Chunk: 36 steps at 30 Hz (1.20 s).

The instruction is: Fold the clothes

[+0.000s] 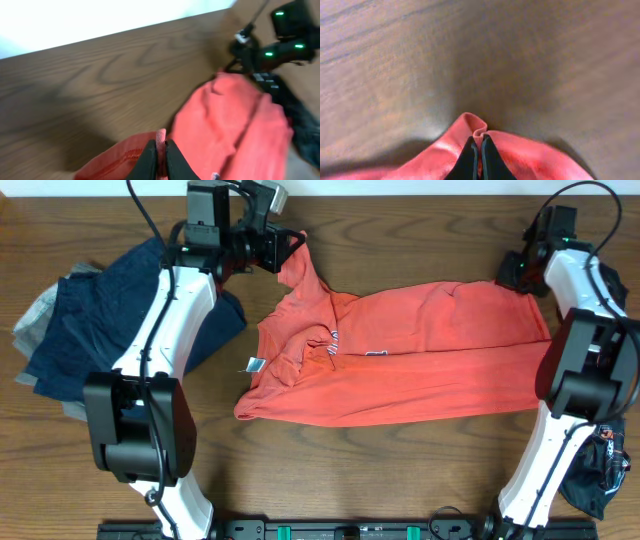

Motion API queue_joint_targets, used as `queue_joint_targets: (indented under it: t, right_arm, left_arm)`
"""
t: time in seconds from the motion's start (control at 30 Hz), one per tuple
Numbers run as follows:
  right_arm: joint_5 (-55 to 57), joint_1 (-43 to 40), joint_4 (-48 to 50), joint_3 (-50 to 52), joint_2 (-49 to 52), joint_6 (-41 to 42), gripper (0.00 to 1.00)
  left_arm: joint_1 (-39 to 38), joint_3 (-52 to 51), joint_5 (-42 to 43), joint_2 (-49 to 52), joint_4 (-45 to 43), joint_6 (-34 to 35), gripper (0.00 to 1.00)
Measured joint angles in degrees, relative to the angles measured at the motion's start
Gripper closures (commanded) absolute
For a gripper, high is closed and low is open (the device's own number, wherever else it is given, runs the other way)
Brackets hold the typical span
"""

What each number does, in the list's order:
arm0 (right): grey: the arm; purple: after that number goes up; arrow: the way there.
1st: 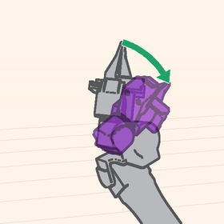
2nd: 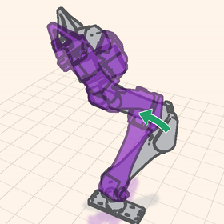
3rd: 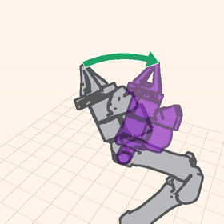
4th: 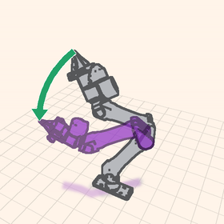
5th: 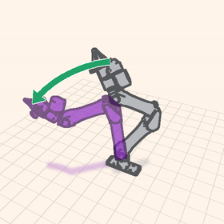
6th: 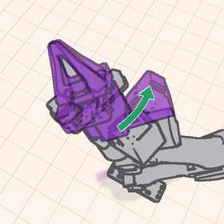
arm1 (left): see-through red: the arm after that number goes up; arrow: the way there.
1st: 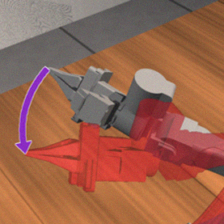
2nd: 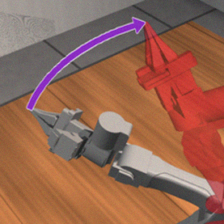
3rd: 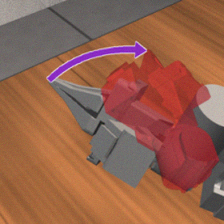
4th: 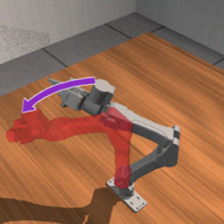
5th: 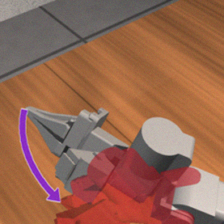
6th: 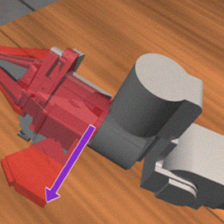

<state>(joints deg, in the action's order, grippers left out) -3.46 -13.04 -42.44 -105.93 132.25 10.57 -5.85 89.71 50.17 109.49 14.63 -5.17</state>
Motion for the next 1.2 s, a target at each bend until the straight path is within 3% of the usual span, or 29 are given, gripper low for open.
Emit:
queue_joint_targets:
  t: [0.23, 0.43, 0.67, 0.97, 1.2]
  right_arm:
    - [1.0, -2.9, -13.9, 0.0, -11.0, 0.2, 0.99]
    - [5.3, -6.4, -25.8, -0.1, -14.8, 0.3, 0.99]
    - [6.6, -8.8, -30.7, -0.1, -14.5, 0.3, 0.99]
    - [6.5, -8.8, -37.4, -0.1, -14.5, -0.8, 0.99]
    - [7.3, -8.9, -43.8, -0.1, -14.5, -2.3, 0.99]
  left_arm:
    - [2.8, 0.0, 16.1, -0.7, 9.0, -0.9, 0.94]
    - [2.6, 0.0, 20.2, -0.7, 24.8, -6.8, 0.94]
    - [1.1, 0.0, 12.9, -0.8, 33.1, -11.7, 0.94]
    - [-4.7, 0.0, -6.0, -4.3, 40.3, -13.4, 0.94]
    - [-7.8, 0.0, -13.9, -6.6, 52.6, -14.2, 0.94]
